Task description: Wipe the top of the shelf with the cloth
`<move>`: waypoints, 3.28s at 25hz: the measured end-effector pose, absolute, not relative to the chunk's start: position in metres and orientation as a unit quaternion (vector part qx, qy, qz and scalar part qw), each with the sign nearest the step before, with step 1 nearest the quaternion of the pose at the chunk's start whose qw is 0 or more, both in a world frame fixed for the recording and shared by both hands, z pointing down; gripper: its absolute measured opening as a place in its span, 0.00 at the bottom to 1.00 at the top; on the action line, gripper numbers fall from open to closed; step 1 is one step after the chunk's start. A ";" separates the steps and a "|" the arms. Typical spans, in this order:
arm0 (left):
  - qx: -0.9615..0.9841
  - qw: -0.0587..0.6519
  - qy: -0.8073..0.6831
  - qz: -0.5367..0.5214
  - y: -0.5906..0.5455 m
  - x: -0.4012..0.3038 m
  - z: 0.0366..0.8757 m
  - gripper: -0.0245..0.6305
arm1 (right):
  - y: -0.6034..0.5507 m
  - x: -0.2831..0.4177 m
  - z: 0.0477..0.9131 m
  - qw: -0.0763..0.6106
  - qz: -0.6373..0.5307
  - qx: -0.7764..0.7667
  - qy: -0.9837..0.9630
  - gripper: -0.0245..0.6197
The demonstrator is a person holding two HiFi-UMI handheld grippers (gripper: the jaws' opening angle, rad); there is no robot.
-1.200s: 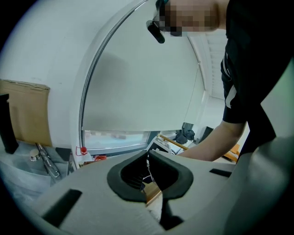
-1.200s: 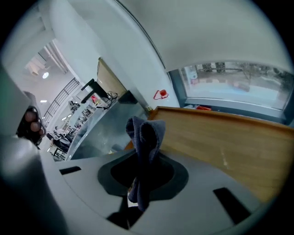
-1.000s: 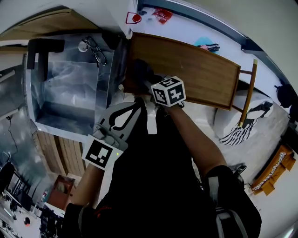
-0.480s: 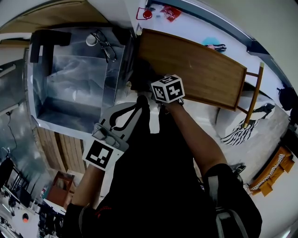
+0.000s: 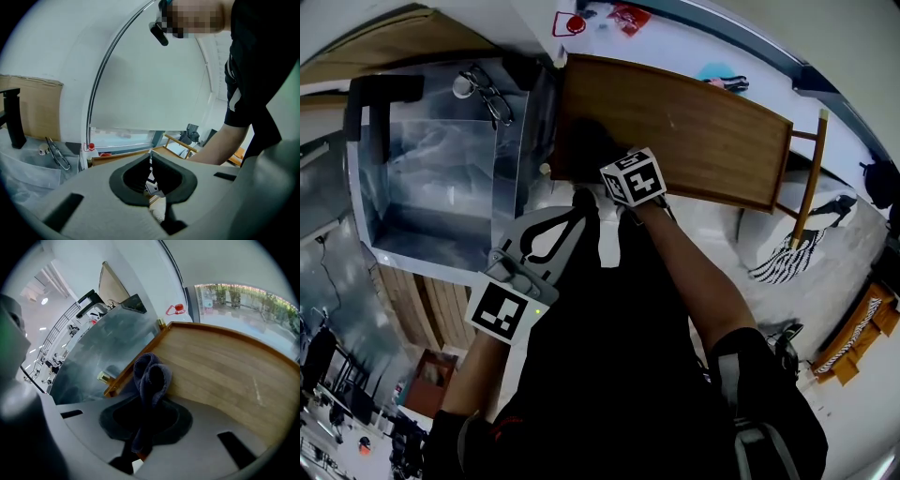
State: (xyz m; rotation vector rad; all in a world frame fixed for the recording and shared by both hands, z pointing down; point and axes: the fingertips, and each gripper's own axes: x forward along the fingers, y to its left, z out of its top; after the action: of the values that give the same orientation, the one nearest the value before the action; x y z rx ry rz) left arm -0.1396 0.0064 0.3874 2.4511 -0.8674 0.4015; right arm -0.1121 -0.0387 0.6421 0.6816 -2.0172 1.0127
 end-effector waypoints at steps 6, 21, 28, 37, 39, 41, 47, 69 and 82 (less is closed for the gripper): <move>0.907 0.250 -0.299 0.156 0.007 -0.112 0.389 0.09 | -0.035 -0.079 0.644 0.388 0.389 0.280 -0.787 0.11; 0.923 0.238 -0.251 0.167 0.003 -0.035 0.384 0.09 | -0.028 0.025 0.646 0.400 0.379 0.324 -0.769 0.11; 0.929 0.235 -0.233 0.168 0.003 0.001 0.383 0.09 | -0.025 0.074 0.646 0.411 0.367 0.344 -0.760 0.12; 0.936 0.228 -0.207 0.171 0.004 0.044 0.381 0.09 | -0.020 0.145 0.646 0.412 0.374 0.385 -0.737 0.11; 0.937 0.226 -0.202 0.173 0.005 0.052 0.381 0.09 | -0.019 0.159 0.645 0.410 0.377 0.393 -0.732 0.12; 0.939 0.225 -0.197 0.172 0.004 0.061 0.380 0.09 | -0.018 0.172 0.645 0.408 0.379 0.401 -0.727 0.11; 0.942 0.221 -0.182 0.175 0.005 0.087 0.381 0.09 | -0.014 0.205 0.645 0.401 0.387 0.421 -0.716 0.11; 0.950 0.213 -0.146 0.175 0.000 0.155 0.378 0.09 | -0.005 0.316 0.639 0.398 0.397 0.486 -0.669 0.12; 0.954 0.208 -0.132 0.172 -0.007 0.173 0.373 0.09 | -0.004 0.347 0.631 0.404 0.395 0.509 -0.649 0.11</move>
State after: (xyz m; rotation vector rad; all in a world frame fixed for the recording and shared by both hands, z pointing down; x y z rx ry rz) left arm 0.1734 -0.0072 0.3732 2.6546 -0.3668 0.4792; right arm 0.3471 -0.0044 0.6313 1.2857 -1.6397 0.9973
